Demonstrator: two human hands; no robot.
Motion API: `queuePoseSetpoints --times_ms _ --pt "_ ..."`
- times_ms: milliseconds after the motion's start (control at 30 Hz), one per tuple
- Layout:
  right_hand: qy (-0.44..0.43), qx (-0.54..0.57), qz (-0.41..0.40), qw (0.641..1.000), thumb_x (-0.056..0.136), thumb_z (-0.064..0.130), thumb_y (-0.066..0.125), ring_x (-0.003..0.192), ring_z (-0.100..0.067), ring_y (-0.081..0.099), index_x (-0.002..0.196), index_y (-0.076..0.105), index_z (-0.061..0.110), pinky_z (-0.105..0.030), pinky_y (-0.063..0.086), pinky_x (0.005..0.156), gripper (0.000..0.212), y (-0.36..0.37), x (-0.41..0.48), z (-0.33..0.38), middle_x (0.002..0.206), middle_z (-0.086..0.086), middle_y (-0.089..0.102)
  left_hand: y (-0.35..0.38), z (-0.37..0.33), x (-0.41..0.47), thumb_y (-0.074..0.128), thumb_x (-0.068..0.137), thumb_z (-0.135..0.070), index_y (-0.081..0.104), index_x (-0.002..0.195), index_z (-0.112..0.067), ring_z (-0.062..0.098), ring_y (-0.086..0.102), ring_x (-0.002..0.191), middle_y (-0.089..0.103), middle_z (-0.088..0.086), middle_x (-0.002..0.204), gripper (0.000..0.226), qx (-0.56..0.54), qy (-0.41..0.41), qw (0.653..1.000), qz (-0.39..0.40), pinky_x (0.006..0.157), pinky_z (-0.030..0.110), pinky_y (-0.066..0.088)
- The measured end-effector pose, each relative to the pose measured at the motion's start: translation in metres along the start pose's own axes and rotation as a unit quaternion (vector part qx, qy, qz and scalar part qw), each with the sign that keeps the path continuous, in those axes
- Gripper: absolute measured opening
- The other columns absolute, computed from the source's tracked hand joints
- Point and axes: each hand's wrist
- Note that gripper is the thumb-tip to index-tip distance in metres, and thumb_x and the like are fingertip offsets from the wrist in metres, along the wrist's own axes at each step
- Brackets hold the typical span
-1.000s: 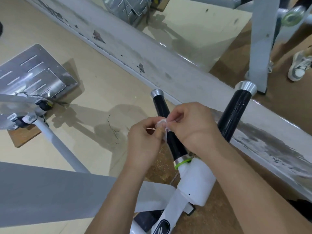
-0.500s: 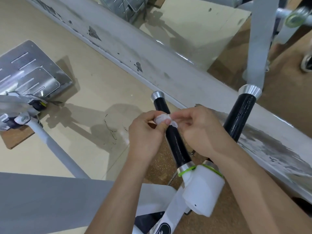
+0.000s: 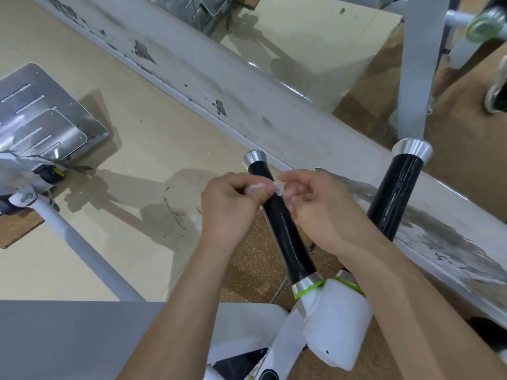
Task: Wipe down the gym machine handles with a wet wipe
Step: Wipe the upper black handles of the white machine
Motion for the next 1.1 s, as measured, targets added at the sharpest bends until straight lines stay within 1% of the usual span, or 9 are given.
queuePoseSetpoints --times_ms 67,133,300,467,633,767,867,933,1100 --pt "0.003 0.012 0.002 1.0 0.091 0.001 0.045 0.095 -0.018 0.063 0.101 0.062 0.037 -0.043 0.053 0.091 0.041 -0.001 0.002 0.001 0.1 0.0 0.062 -0.003 -0.002 -0.006 0.083 0.07 -0.015 0.078 0.073 -0.025 0.005 0.057 0.061 0.071 0.001 0.077 0.012 -0.008 -0.003 0.998 0.056 0.062 0.024 0.043" --pt "0.023 0.025 0.009 0.999 0.094 0.003 0.045 0.097 -0.017 0.063 0.097 0.063 0.037 -0.04 0.053 0.092 0.038 -0.002 0.005 0.002 0.104 0.001 0.063 0.0 -0.003 0.002 0.083 0.069 -0.016 0.076 0.068 -0.03 0.009 0.06 0.066 0.071 -0.001 0.075 0.016 0.022 0.02 0.999 0.03 0.064 0.028 0.047" --pt "0.044 0.029 0.031 0.998 0.094 0.003 0.047 0.096 -0.015 0.061 0.124 0.058 0.024 -0.038 0.051 0.094 0.039 -0.004 0.009 0.003 0.102 0.003 0.059 0.008 -0.011 0.04 0.077 0.075 -0.021 0.069 0.067 -0.036 0.012 0.065 0.076 0.068 -0.011 0.075 0.018 0.078 0.032 0.994 -0.064 0.073 0.029 0.052" --pt "-0.033 -0.102 0.008 0.994 0.094 0.008 0.053 0.1 -0.013 0.058 0.127 0.054 0.03 -0.026 0.046 0.09 0.04 -0.013 0.011 0.015 0.104 0.01 0.056 -0.011 -0.02 0.024 0.082 0.071 -0.015 0.077 0.072 -0.025 -0.005 0.054 0.051 0.064 -0.016 0.055 0.011 0.116 0.026 0.979 0.166 0.055 0.011 0.04" --pt "-0.032 -0.121 0.026 0.992 0.093 0.003 0.048 0.1 -0.01 0.057 0.126 0.056 0.03 -0.023 0.044 0.088 0.043 -0.009 0.024 0.024 0.114 0.011 0.059 -0.002 -0.01 0.048 0.082 0.07 -0.017 0.075 0.071 -0.024 -0.004 0.057 0.056 0.065 -0.013 0.063 0.01 0.096 0.054 0.994 0.028 0.06 0.017 0.045" --pt "-0.035 -0.093 0.001 0.995 0.093 0.003 0.048 0.094 -0.011 0.054 0.131 0.053 0.025 -0.022 0.042 0.088 0.044 -0.003 0.035 0.016 0.119 0.007 0.057 0.0 -0.007 0.072 0.076 0.077 -0.021 0.077 0.079 -0.023 0.0 0.06 0.069 0.062 -0.017 0.069 0.003 0.116 0.083 0.988 -0.056 0.065 0.008 0.04" --pt "-0.035 -0.035 -0.04 0.998 0.093 0.005 0.049 0.076 -0.009 0.05 0.125 0.057 0.027 -0.02 0.041 0.069 0.039 0.0 0.041 0.01 0.118 0.006 0.058 -0.006 -0.006 0.064 0.076 0.077 -0.02 0.075 0.073 -0.029 0.0 0.06 0.065 0.069 -0.012 0.071 0.009 0.073 0.073 0.994 0.02 0.065 0.018 0.046" --pt "-0.036 -0.018 -0.057 0.998 0.093 0.006 0.05 0.08 -0.011 0.052 0.12 0.059 0.026 -0.018 0.038 0.065 0.035 0.001 0.048 0.009 0.115 0.004 0.059 -0.003 -0.003 0.057 0.077 0.077 -0.022 0.075 0.077 -0.03 0.003 0.061 0.073 0.068 -0.006 0.078 0.009 0.119 0.11 0.984 0.072 0.069 0.017 0.047" --pt "-0.057 -0.083 -0.06 0.993 0.091 0.003 0.046 0.121 -0.021 0.05 0.138 0.047 0.019 -0.03 0.041 0.101 0.05 0.008 0.056 0.024 0.134 -0.004 0.049 0.004 -0.016 0.073 0.071 0.083 -0.026 0.078 0.089 -0.021 0.008 0.06 0.078 0.057 -0.016 0.068 0.01 0.194 0.12 0.973 0.02 0.063 0.015 0.041"
Point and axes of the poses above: each hand's wrist, its own x-axis towards the middle knuckle, its own y-axis out of the palm, z = x × y
